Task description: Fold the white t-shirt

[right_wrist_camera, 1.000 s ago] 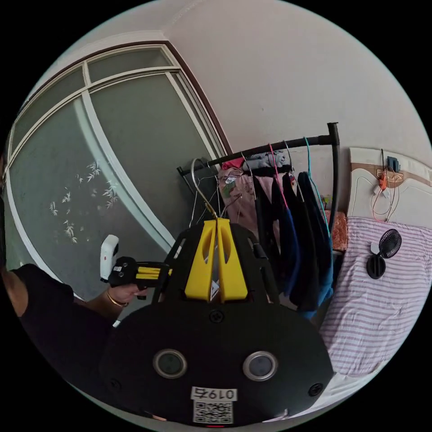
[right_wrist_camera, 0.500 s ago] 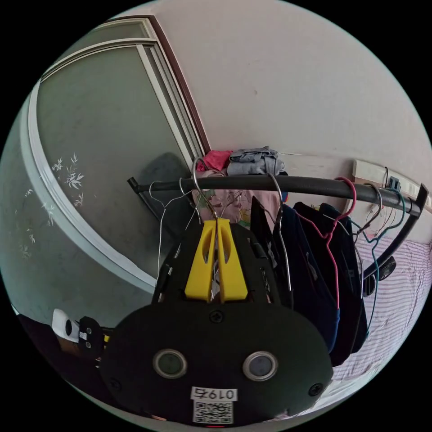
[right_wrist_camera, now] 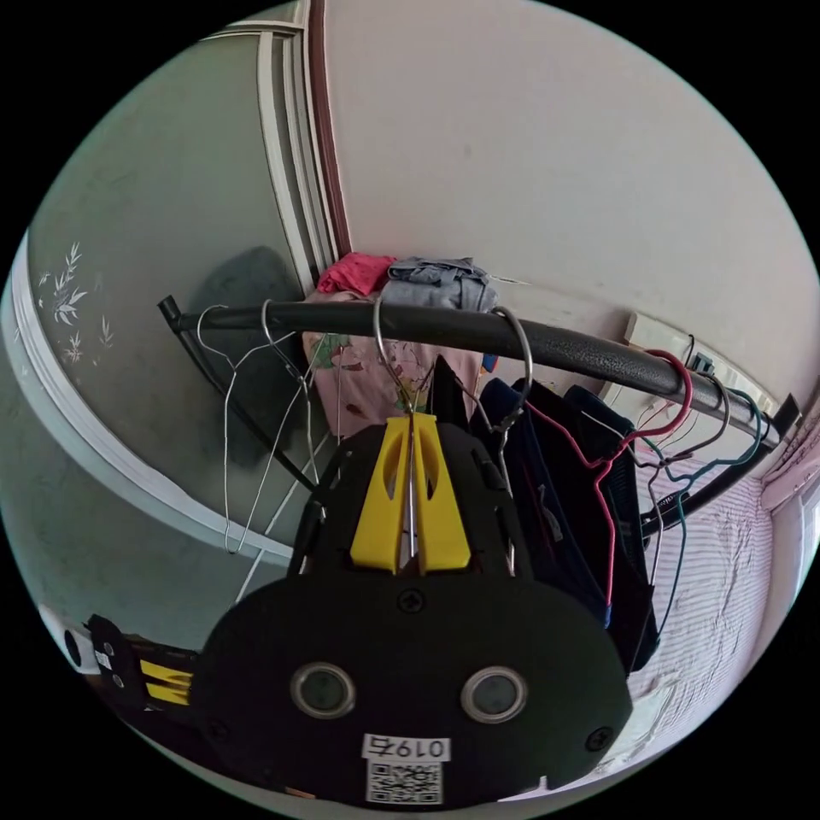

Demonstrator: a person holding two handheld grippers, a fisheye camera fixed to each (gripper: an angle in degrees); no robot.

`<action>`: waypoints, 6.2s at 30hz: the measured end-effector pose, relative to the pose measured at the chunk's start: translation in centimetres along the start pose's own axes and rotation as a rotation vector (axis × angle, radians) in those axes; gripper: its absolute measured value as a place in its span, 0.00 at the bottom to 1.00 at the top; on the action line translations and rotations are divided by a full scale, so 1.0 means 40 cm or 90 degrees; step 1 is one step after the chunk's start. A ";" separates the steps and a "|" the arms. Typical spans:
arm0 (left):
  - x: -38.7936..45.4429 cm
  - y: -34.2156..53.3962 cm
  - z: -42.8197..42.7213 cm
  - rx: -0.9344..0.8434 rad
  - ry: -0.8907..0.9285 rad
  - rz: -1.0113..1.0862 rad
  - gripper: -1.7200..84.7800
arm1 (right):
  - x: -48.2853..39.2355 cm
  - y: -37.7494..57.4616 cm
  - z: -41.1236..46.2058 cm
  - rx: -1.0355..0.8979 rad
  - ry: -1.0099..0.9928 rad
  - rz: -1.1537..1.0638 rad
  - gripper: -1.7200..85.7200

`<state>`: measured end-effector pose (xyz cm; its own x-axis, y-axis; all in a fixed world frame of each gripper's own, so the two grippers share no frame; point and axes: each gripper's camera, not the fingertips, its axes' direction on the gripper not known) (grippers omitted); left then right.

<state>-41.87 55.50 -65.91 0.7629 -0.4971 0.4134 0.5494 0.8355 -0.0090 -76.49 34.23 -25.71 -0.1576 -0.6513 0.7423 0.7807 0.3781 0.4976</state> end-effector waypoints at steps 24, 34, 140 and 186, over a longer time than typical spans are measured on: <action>0.270 -0.104 0.302 -0.022 0.069 0.156 0.03 | 0.166 0.468 -0.363 0.180 0.025 0.027 0.01; 0.752 -0.238 0.681 -0.066 0.235 0.394 0.03 | 0.546 1.144 -0.640 0.116 0.219 0.331 0.01; 2.728 -0.447 3.489 -0.305 0.268 0.620 0.03 | 2.416 3.072 -0.811 -0.293 0.532 0.958 0.01; 2.958 -0.336 3.461 -0.287 0.247 0.818 0.05 | 2.610 3.126 -0.779 -0.324 0.411 0.739 0.02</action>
<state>-6.20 17.83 109.19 0.8106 0.4484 -0.3766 -0.5853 0.6398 -0.4980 23.49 -6.99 100.03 0.9036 -0.3734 0.2098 0.4242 0.7133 -0.5579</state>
